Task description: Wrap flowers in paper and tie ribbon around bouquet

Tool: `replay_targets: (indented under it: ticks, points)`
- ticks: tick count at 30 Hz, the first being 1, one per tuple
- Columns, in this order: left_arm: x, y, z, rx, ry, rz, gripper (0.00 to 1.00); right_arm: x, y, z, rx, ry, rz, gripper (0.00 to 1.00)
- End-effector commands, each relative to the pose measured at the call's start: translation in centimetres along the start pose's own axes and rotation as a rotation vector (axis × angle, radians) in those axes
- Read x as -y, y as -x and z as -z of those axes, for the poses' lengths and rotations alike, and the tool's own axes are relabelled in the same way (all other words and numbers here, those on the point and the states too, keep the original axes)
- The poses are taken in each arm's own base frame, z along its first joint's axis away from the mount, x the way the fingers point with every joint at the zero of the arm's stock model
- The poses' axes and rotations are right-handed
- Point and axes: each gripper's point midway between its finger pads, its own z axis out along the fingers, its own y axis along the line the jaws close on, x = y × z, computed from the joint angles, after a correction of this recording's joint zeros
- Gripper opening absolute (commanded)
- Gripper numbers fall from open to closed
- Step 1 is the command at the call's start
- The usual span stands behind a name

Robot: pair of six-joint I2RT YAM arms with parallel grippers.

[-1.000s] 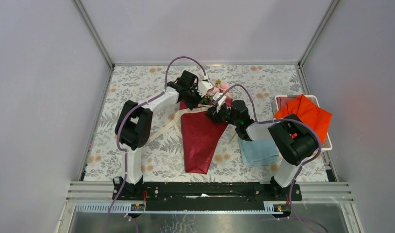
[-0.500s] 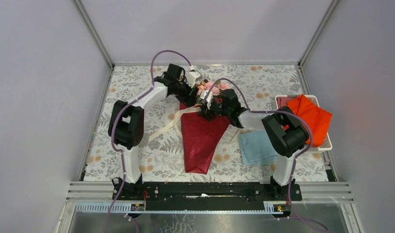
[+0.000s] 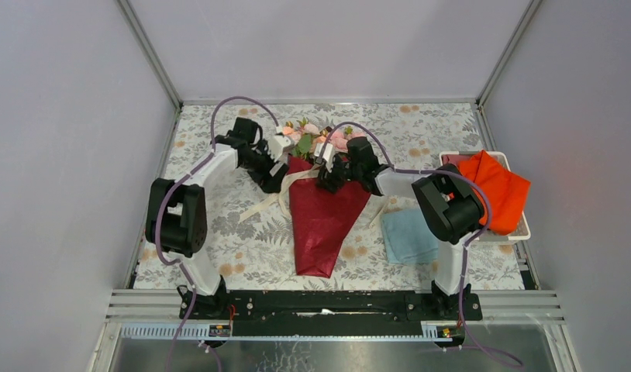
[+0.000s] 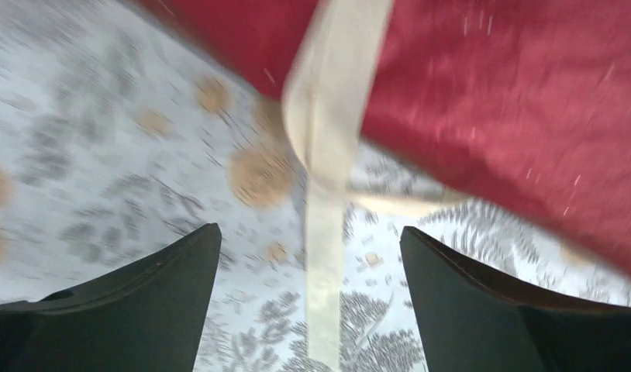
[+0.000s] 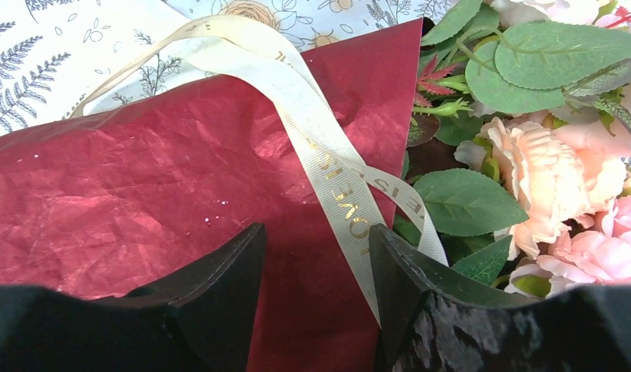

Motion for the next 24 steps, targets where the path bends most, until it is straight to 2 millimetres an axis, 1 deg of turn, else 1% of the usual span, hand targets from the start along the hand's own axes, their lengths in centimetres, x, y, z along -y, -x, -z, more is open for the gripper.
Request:
replay_targets:
  ticks: [1, 2, 4, 7, 10, 12, 14, 15, 20, 21, 24]
  points:
    - [2.3, -7.7, -0.5, -0.198, -0.065, -0.034, 0.96, 1.5, 1.2, -0.4, 0.020, -0.008, 0.025, 0.60]
    - [2.1, -8.7, -0.8, -0.223, -0.041, -0.029, 0.98, 1.6, 1.4, -0.4, 0.025, -0.004, 0.021, 0.60]
    - [1.4, -10.4, -1.4, -0.264, 0.009, -0.021, 0.99, 1.8, 2.1, -0.6, 0.043, -0.001, 0.015, 0.61]
    - [1.7, -11.9, -2.1, -0.289, 0.019, -0.011, 0.98, 2.0, 2.6, -0.7, 0.050, 0.001, 0.016, 0.61]
    - [1.2, -13.5, -2.5, -0.342, 0.089, -0.041, 0.91, 2.2, 2.6, -0.6, 0.043, -0.004, 0.022, 0.61]
    - [0.9, -14.5, -2.7, -0.376, 0.118, -0.059, 0.78, 2.4, 2.4, -0.5, 0.034, -0.015, 0.025, 0.61]
    - [1.2, -15.0, -2.9, -0.384, 0.107, -0.058, 0.57, 2.7, 2.4, -0.4, 0.032, -0.020, 0.022, 0.61]
    - [1.5, -15.1, -2.9, -0.382, 0.097, -0.058, 0.46, 2.8, 2.4, -0.4, 0.031, -0.023, 0.021, 0.61]
    - [1.8, -14.6, -3.1, -0.357, 0.079, -0.051, 0.05, 4.0, 1.4, -0.9, -0.004, -0.047, 0.012, 0.61]
    - [1.8, -14.3, -3.1, -0.350, 0.078, -0.051, 0.00, 4.1, 1.4, -0.9, -0.004, -0.047, 0.011, 0.61]
    - [1.6, -13.7, -3.0, -0.329, 0.088, -0.049, 0.00, 4.4, 1.5, -1.1, -0.002, -0.051, 0.008, 0.61]
